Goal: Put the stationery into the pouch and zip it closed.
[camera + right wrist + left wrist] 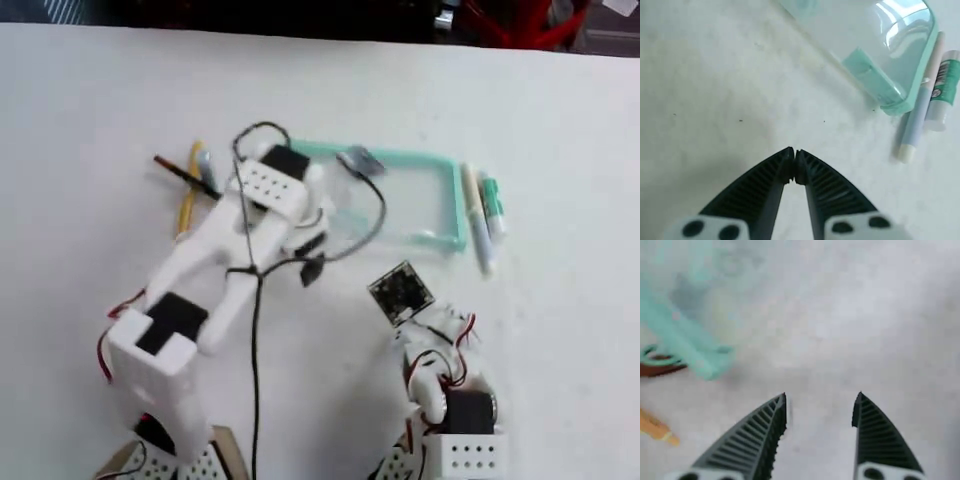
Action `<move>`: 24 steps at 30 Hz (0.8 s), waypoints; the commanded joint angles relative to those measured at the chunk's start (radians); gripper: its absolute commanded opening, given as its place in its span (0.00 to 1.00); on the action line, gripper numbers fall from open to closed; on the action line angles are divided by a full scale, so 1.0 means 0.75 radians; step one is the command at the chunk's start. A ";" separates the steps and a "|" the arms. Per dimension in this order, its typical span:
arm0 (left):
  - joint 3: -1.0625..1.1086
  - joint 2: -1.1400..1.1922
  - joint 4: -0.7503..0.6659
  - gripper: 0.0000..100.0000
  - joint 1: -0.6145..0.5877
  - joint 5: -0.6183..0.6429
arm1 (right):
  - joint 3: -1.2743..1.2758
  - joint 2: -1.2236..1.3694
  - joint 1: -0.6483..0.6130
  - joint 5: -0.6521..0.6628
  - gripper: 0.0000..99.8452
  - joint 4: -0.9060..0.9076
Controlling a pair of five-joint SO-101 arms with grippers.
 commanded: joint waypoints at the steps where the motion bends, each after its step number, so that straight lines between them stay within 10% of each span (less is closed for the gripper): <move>1: 0.002 -0.011 -0.106 0.25 -0.083 0.589 | 0.010 -0.007 0.005 0.012 0.02 0.007; 8: 0.002 0.003 -0.168 0.34 -0.079 1.408 | 0.010 -0.007 0.005 0.012 0.02 0.007; 24: 0.012 0.224 -0.395 0.35 -0.128 1.743 | 0.010 -0.007 0.005 0.012 0.02 0.009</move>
